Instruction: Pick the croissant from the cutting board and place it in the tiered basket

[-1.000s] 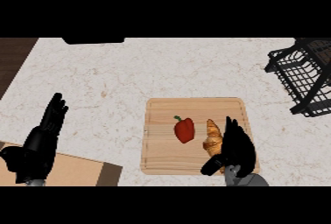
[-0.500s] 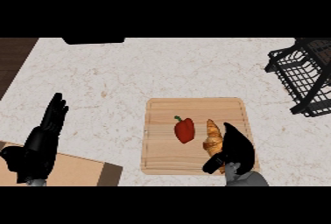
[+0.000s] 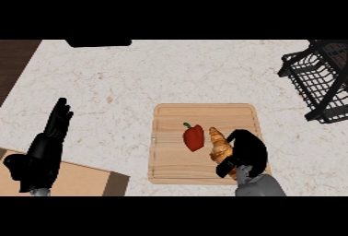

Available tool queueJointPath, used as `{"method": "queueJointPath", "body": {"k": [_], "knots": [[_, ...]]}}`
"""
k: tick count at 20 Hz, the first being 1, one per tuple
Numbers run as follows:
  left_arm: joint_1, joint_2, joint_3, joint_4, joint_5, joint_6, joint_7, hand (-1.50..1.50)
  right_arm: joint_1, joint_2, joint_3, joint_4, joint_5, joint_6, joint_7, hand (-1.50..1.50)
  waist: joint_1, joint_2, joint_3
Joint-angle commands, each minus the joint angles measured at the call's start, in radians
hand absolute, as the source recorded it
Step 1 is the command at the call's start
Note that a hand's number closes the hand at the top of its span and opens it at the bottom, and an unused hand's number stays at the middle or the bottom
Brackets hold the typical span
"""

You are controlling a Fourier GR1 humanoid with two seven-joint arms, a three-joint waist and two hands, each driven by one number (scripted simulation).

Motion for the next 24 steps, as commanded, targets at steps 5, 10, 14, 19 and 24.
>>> {"method": "queueJointPath", "body": {"k": [5,10,14,19,24], "knots": [[0.106,-0.07,-0.065,0.11,0.022,0.003,0.01,0.0,0.073,-0.095,-0.163,-0.004,0.032,-0.045,0.07,1.5,-0.041,0.024,-0.039],[0.13,-0.077,-0.053,0.11,0.024,0.015,0.0,0.0,0.108,-0.206,-0.35,-0.033,0.015,-0.059,0.05,1.5,-0.053,0.026,-0.04],[0.1,-0.067,-0.049,0.119,0.02,0.002,0.006,0.0,0.068,-0.194,-0.424,-0.109,0.03,-0.097,0.076,1.5,-0.04,0.024,-0.04],[0.139,-0.056,-0.042,0.088,0.035,-0.002,0.01,0.0,0.051,-0.177,-0.507,-0.332,0.08,-0.186,0.095,1.5,-0.057,0.012,-0.042],[0.139,-0.038,-0.02,0.094,0.054,-0.023,0.016,0.0,-0.04,-0.218,-0.552,-0.544,0.168,-0.136,0.119,1.5,-0.056,0.009,-0.045]]}}
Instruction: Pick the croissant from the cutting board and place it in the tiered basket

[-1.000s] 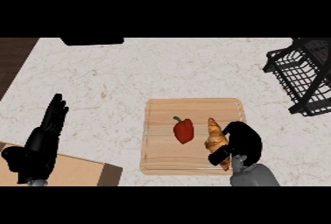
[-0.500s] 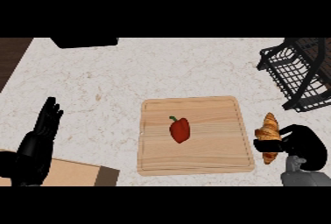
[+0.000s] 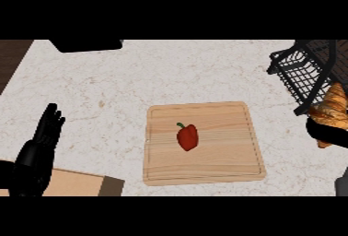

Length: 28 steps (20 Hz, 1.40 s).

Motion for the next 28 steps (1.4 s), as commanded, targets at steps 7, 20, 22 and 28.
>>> {"method": "queueJointPath", "body": {"k": [7,20,22,28], "knots": [[0.067,-0.07,-0.082,0.152,-0.001,-0.017,-0.007,0.0,-0.104,-0.117,-0.05,-0.287,0.136,0.227,0.131,1.5,0.013,0.027,-0.037],[0.004,-0.067,-0.105,0.164,-0.01,-0.019,0.019,0.0,-0.399,-0.192,-0.21,-0.122,0.155,0.371,0.114,1.5,0.055,0.04,-0.035],[0.011,-0.077,-0.105,0.178,-0.016,-0.012,-0.011,0.0,-0.432,-0.201,-0.244,-0.073,0.154,0.373,0.101,1.5,0.058,0.04,-0.034],[-0.026,-0.099,-0.143,0.176,-0.027,0.008,0.026,0.0,-0.499,-0.239,-0.328,0.116,0.108,0.347,-0.015,1.5,0.056,0.044,-0.03]]}}
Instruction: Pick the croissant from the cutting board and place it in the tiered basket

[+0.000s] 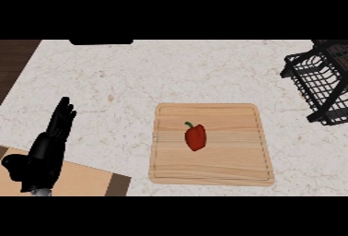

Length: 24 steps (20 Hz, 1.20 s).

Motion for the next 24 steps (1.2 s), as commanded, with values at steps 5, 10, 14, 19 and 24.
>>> {"method": "queueJointPath", "body": {"k": [5,10,14,19,24], "knots": [[0.053,-0.08,-0.087,0.152,0.0,0.002,0.015,0.0,-0.081,-0.061,-0.065,0.259,-0.04,0.023,-0.049,1.5,0.005,0.03,-0.031],[0.047,-0.086,-0.082,0.17,0.011,0.002,0.006,0.0,-0.107,-0.064,-0.084,0.389,-0.021,-0.041,-0.074,1.5,0.011,0.035,-0.031],[0.029,-0.089,-0.095,0.18,-0.004,0.006,-0.006,0.0,-0.102,-0.042,-0.098,0.47,0.009,-0.136,-0.076,1.5,0.007,0.034,-0.03],[0.042,-0.064,-0.074,0.164,0.027,-0.026,-0.015,0.0,-0.158,-0.056,-0.174,0.581,-0.04,-0.257,-0.12,1.5,0.022,0.037,-0.029],[0.068,-0.064,-0.082,0.171,0.017,-0.017,-0.027,0.0,-0.156,0.039,-0.27,0.604,-0.173,-0.406,-0.18,-1.5,0.012,0.033,-0.028]]}}
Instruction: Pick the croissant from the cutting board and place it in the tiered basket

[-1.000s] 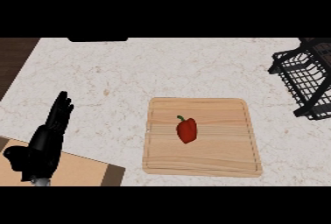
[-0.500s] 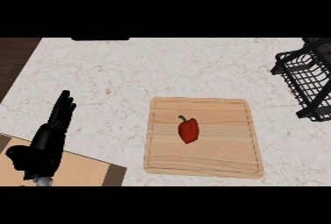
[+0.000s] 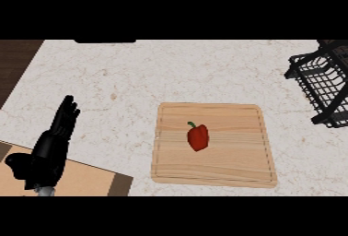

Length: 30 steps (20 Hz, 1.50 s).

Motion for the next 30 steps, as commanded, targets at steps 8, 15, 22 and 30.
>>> {"method": "queueJointPath", "body": {"k": [8,15,22,30], "knots": [[0.071,-0.058,-0.063,0.133,0.006,0.002,0.024,0.0,-0.064,0.068,-0.136,0.06,-0.195,-0.346,-0.188,-1.5,-0.009,0.022,-0.032],[0.103,-0.049,-0.035,0.142,0.009,0.009,0.003,0.0,-0.023,-0.003,-0.171,-0.033,-0.08,-0.519,-0.189,-1.5,-0.033,0.016,-0.037],[0.167,-0.065,-0.045,0.119,0.002,0.039,-0.004,0.0,0.08,-0.024,-0.267,-0.26,-0.09,-0.459,-0.072,-1.5,-0.091,-0.006,-0.038],[0.194,-0.018,0.031,0.077,0.029,0.049,0.042,0.0,0.31,0.041,-0.363,-0.594,-0.233,-0.236,-0.032,-1.5,-0.167,-0.021,-0.037]]}}
